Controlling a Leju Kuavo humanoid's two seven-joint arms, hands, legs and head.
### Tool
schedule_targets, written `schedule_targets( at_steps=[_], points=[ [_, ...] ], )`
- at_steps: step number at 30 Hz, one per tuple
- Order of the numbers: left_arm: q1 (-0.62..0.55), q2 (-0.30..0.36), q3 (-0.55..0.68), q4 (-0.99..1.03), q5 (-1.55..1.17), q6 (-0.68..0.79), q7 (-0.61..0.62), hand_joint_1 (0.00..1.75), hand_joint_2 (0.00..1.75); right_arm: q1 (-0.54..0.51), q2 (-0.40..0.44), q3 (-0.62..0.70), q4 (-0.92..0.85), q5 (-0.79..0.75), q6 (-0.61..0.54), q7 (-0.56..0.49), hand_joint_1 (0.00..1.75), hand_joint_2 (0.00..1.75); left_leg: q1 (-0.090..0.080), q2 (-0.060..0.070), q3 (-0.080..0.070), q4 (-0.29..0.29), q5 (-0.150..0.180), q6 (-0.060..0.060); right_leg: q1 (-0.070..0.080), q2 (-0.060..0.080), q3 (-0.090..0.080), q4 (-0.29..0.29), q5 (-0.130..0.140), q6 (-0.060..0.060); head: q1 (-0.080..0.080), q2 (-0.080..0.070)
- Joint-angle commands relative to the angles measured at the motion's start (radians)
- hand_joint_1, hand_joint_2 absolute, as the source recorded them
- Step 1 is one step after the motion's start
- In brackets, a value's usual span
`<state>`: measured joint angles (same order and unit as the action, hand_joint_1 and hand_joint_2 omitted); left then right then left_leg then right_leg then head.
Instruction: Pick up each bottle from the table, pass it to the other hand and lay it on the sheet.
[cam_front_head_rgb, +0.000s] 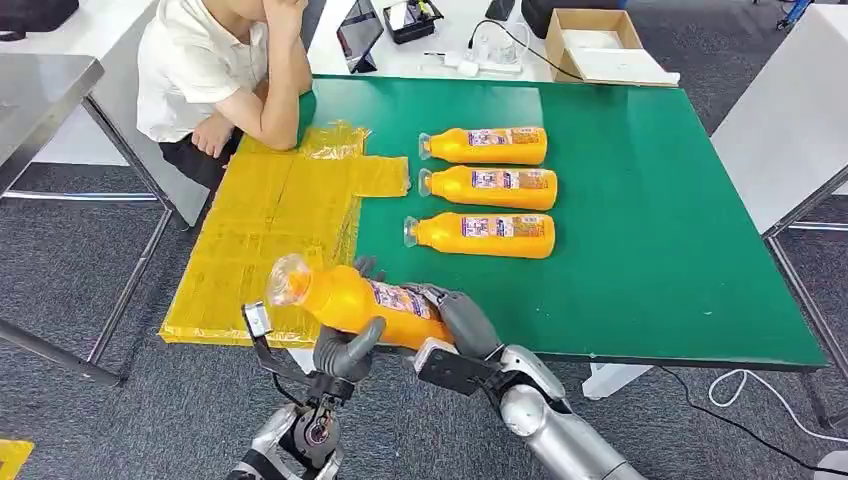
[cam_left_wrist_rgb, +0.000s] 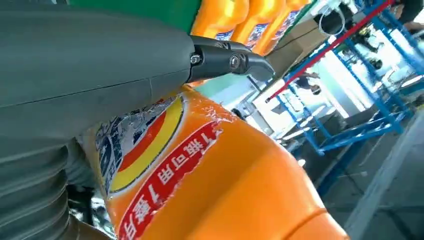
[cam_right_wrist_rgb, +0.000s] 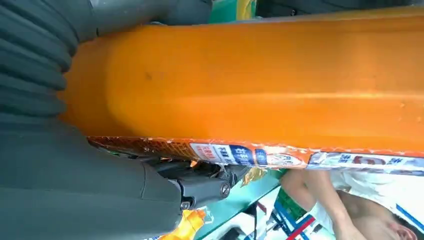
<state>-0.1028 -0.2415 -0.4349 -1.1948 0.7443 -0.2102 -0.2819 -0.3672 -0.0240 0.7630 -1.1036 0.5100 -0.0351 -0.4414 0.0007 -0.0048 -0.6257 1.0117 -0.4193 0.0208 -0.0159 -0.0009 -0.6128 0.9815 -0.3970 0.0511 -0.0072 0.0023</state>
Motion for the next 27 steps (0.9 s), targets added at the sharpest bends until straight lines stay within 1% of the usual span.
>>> schedule_targets(
  at_steps=[1, 2, 3, 4, 5, 6, 7, 8, 9, 11, 12, 14, 15, 17, 18, 21, 23, 24, 25, 26, 27],
  points=[
    [-0.030, -0.010, 0.040, -0.045, -0.001, 0.083, -0.048, 1.75, 1.75, 0.015, 0.020, 0.084, 0.037, -0.018, -0.013, -0.011, 0.68, 1.75, 0.001, 0.001, 0.009, 0.000, -0.004, -0.002, 0.002, 0.000, 0.009, 0.000, -0.004, -0.004, 0.000, 0.000],
    [-0.026, -0.013, 0.047, -0.051, -0.007, 0.102, -0.064, 1.75, 1.75, 0.017, 0.021, 0.085, 0.042, -0.020, -0.016, -0.008, 0.03, 1.75, 0.001, 0.000, 0.004, -0.001, -0.002, -0.001, 0.001, 0.000, 0.004, -0.001, -0.002, -0.002, 0.000, 0.000],
    [-0.025, -0.015, 0.049, -0.054, -0.009, 0.110, -0.071, 1.75, 1.75, 0.019, 0.023, 0.084, 0.045, -0.023, -0.016, -0.007, 0.00, 1.75, 0.001, 0.000, 0.006, -0.001, -0.002, -0.001, 0.001, 0.000, 0.006, -0.001, -0.002, -0.002, 0.000, 0.000],
    [-0.024, -0.013, 0.049, -0.062, -0.016, 0.120, -0.079, 1.75, 1.75, 0.019, 0.025, 0.086, 0.053, -0.029, -0.013, -0.004, 0.00, 1.75, 0.001, 0.000, 0.004, -0.001, -0.001, -0.001, 0.001, -0.001, 0.004, -0.001, -0.001, -0.002, 0.000, 0.000],
    [-0.024, -0.013, 0.049, -0.062, -0.016, 0.120, -0.079, 1.75, 1.75, 0.019, 0.025, 0.086, 0.053, -0.029, -0.013, -0.004, 0.00, 1.75, 0.001, 0.000, 0.006, -0.001, -0.002, -0.002, 0.001, 0.000, 0.006, -0.001, -0.002, -0.002, 0.000, 0.000],
    [-0.024, -0.013, 0.049, -0.062, -0.016, 0.120, -0.079, 1.75, 1.75, 0.019, 0.025, 0.086, 0.053, -0.029, -0.013, -0.004, 0.00, 1.75, 0.001, 0.000, 0.004, -0.001, -0.001, -0.001, 0.001, 0.000, 0.003, -0.001, -0.001, -0.002, 0.000, 0.000],
    [-0.024, -0.013, 0.049, -0.062, -0.016, 0.120, -0.079, 1.75, 1.75, 0.019, 0.025, 0.086, 0.053, -0.029, -0.013, -0.004, 0.00, 1.75, 0.001, 0.001, 0.006, -0.001, -0.002, -0.002, 0.001, 0.000, 0.006, -0.001, -0.002, -0.003, 0.000, 0.000],
    [-0.024, -0.013, 0.049, -0.062, -0.016, 0.120, -0.079, 1.75, 1.75, 0.019, 0.025, 0.086, 0.053, -0.029, -0.013, -0.004, 0.00, 1.75, 0.001, 0.000, 0.004, -0.001, -0.002, -0.001, 0.001, 0.000, 0.004, -0.001, -0.001, -0.002, 0.000, 0.000],
    [-0.024, -0.013, 0.049, -0.062, -0.016, 0.120, -0.079, 1.75, 1.75, 0.019, 0.025, 0.086, 0.053, -0.029, -0.013, -0.004, 0.00, 1.75, 0.001, 0.001, 0.005, 0.000, -0.003, -0.002, 0.001, 0.001, 0.005, 0.000, -0.002, -0.003, -0.001, 0.000],
    [-0.024, -0.013, 0.049, -0.062, -0.016, 0.120, -0.079, 1.75, 1.75, 0.019, 0.025, 0.086, 0.053, -0.029, -0.013, -0.004, 0.00, 1.75, 0.001, 0.000, 0.002, -0.001, -0.001, -0.001, 0.001, 0.000, 0.002, -0.001, -0.001, -0.001, 0.000, 0.000],
    [-0.024, -0.013, 0.049, -0.062, -0.016, 0.120, -0.079, 1.75, 1.75, 0.019, 0.025, 0.086, 0.053, -0.029, -0.013, -0.004, 0.00, 1.75, 0.001, 0.000, 0.005, -0.001, -0.002, -0.001, 0.001, 0.000, 0.005, -0.001, -0.002, -0.002, 0.000, 0.000],
    [-0.024, -0.013, 0.049, -0.062, -0.016, 0.120, -0.079, 1.75, 1.75, 0.019, 0.025, 0.086, 0.053, -0.029, -0.013, -0.004, 0.00, 1.75, 0.000, 0.000, 0.001, -0.001, -0.001, -0.001, 0.000, 0.000, 0.001, -0.001, -0.001, -0.001, 0.000, 0.000],
    [-0.025, -0.012, 0.050, -0.062, -0.016, 0.120, -0.079, 1.75, 1.75, 0.018, 0.025, 0.086, 0.055, -0.029, -0.012, -0.003, 0.00, 1.75, 0.001, 0.000, 0.004, -0.001, -0.002, -0.001, 0.001, 0.000, 0.004, 0.000, -0.002, -0.002, 0.000, 0.000],
    [-0.024, -0.010, 0.051, -0.071, -0.020, 0.116, -0.086, 1.75, 1.75, 0.014, 0.030, 0.089, 0.071, -0.032, -0.008, 0.004, 0.00, 1.75, 0.001, 0.000, 0.005, -0.001, -0.002, -0.001, 0.001, 0.000, 0.005, -0.001, -0.002, -0.002, 0.000, 0.000],
    [-0.022, -0.007, 0.048, -0.078, -0.026, 0.110, -0.091, 1.75, 1.75, 0.014, 0.031, 0.088, 0.075, -0.034, -0.008, 0.006, 0.00, 1.75, 0.001, 0.000, 0.003, -0.001, -0.001, -0.001, 0.001, 0.000, 0.003, -0.001, -0.001, -0.002, 0.000, 0.000],
    [-0.015, -0.007, 0.050, -0.090, -0.029, 0.104, -0.096, 1.75, 1.75, 0.015, 0.033, 0.088, 0.080, -0.036, -0.009, 0.009, 0.00, 1.75, 0.001, 0.000, 0.006, -0.001, -0.003, -0.001, 0.001, 0.000, 0.006, 0.000, -0.003, -0.003, 0.000, 0.000],
    [-0.005, -0.005, 0.051, -0.101, -0.035, 0.099, -0.096, 1.75, 1.75, 0.021, 0.037, 0.079, 0.083, -0.035, -0.021, 0.023, 0.00, 1.75, 0.001, 0.000, 0.004, -0.001, -0.001, -0.001, 0.001, 0.000, 0.003, -0.001, -0.001, -0.002, 0.000, 0.000],
    [0.003, -0.003, 0.050, -0.108, -0.038, 0.096, -0.095, 1.75, 1.75, 0.027, 0.037, 0.077, 0.079, -0.035, -0.027, 0.026, 0.00, 1.75, 0.001, 0.001, 0.010, -0.001, -0.004, -0.002, 0.002, 0.001, 0.010, -0.001, -0.004, -0.004, 0.000, 0.000],
    [0.007, -0.002, 0.050, -0.111, -0.039, 0.093, -0.095, 1.75, 1.75, 0.031, 0.039, 0.074, 0.077, -0.034, -0.032, 0.028, 0.00, 1.75, 0.002, 0.001, 0.011, 0.000, -0.005, -0.003, 0.002, 0.001, 0.010, 0.000, -0.005, -0.004, 0.000, 0.000],
    [0.012, -0.002, 0.051, -0.114, -0.039, 0.092, -0.095, 1.75, 1.75, 0.036, 0.040, 0.071, 0.074, -0.035, -0.038, 0.030, 0.00, 1.75, 0.001, 0.000, 0.004, -0.001, -0.001, -0.001, 0.001, 0.000, 0.004, -0.001, -0.001, -0.002, 0.000, 0.000],
    [0.017, -0.002, 0.052, -0.117, -0.040, 0.089, -0.094, 1.75, 1.75, 0.041, 0.041, 0.067, 0.071, -0.035, -0.042, 0.033, 0.00, 1.75, 0.001, 0.001, 0.005, -0.001, -0.002, -0.001, 0.001, 0.000, 0.005, -0.001, -0.002, -0.002, 0.000, 0.000]
  ],
)
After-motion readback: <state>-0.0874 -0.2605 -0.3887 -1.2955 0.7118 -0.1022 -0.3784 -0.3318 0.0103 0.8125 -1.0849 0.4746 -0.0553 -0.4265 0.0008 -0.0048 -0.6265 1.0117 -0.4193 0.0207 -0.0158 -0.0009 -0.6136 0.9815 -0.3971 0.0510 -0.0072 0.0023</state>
